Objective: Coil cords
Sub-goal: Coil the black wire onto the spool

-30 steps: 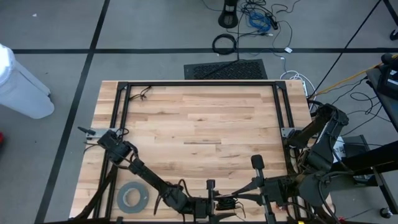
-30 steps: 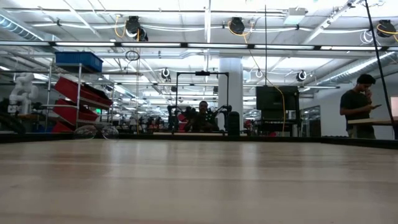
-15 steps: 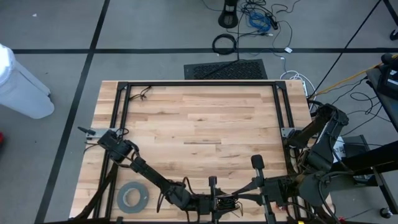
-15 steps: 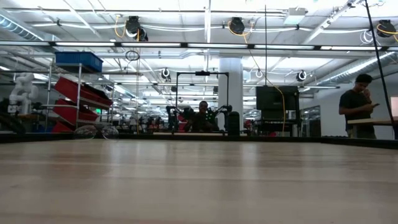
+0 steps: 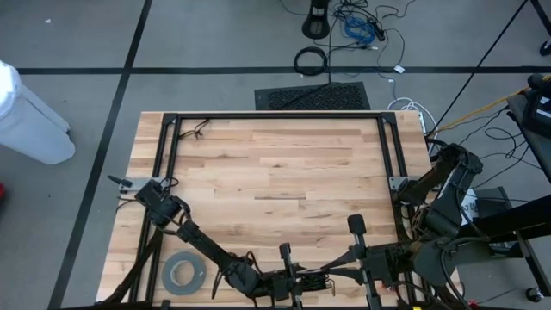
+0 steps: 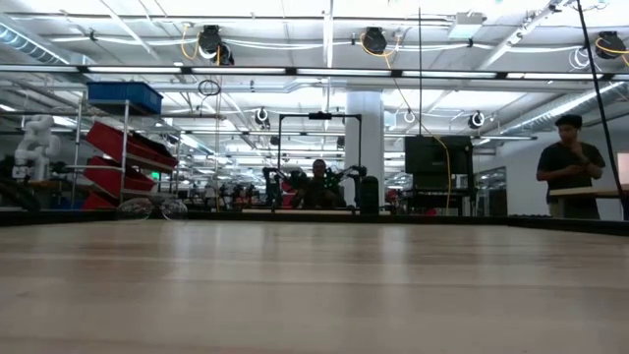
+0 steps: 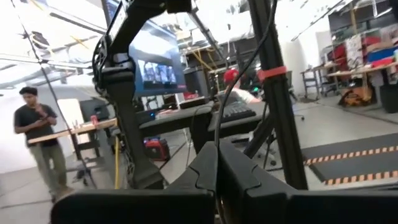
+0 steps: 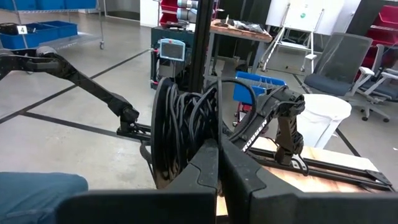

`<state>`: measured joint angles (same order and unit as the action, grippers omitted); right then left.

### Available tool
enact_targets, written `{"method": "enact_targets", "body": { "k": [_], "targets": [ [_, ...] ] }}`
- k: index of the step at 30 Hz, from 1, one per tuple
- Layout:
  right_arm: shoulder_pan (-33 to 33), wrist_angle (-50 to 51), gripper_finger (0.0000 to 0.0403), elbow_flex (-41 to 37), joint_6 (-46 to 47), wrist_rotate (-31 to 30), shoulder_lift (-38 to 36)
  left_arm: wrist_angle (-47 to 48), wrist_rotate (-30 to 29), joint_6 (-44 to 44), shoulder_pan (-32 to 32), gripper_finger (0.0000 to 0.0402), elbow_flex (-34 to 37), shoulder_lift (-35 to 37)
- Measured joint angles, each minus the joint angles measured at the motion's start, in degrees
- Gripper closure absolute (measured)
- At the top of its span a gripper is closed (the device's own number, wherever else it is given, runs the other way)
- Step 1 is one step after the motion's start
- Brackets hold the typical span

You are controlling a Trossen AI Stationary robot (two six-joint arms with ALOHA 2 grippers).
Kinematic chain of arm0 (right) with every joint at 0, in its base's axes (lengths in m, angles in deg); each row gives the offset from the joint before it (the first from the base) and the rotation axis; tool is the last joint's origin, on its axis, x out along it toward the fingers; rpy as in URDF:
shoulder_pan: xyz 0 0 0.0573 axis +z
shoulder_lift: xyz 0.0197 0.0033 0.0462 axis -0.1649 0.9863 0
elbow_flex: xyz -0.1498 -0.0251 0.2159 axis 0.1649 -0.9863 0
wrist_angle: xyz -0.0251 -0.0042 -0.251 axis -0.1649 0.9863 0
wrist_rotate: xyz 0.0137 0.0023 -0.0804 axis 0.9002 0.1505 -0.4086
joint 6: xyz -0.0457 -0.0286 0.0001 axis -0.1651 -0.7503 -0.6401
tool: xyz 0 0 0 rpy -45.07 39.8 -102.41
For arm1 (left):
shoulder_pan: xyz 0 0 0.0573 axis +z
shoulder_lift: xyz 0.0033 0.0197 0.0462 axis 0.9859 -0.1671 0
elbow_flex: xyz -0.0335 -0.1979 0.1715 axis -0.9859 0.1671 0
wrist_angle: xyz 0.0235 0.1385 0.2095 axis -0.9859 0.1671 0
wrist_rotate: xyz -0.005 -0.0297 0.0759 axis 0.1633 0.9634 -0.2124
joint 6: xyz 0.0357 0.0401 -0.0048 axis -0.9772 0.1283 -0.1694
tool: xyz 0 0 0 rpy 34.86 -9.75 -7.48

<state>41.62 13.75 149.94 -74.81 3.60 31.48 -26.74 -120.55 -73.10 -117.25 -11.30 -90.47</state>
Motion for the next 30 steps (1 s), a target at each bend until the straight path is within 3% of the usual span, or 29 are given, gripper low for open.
{"method": "enact_targets", "body": {
  "k": [11,19,30],
  "targets": [
    [1.02,0.64,0.0403,0.00,1.71,0.37,0.02,10.82,-11.52,1.80,-0.90,0.0399,-0.02,0.02],
    [3.84,5.12,0.0403,-0.02,7.85,1.23,0.04,12.33,-17.27,3.04,-3.70,0.0400,0.00,0.48],
    [4.26,12.13,0.0403,-0.02,10.83,-2.10,2.94,21.56,-26.99,3.08,-9.45,0.0400,0.00,7.10]
  ]
}}
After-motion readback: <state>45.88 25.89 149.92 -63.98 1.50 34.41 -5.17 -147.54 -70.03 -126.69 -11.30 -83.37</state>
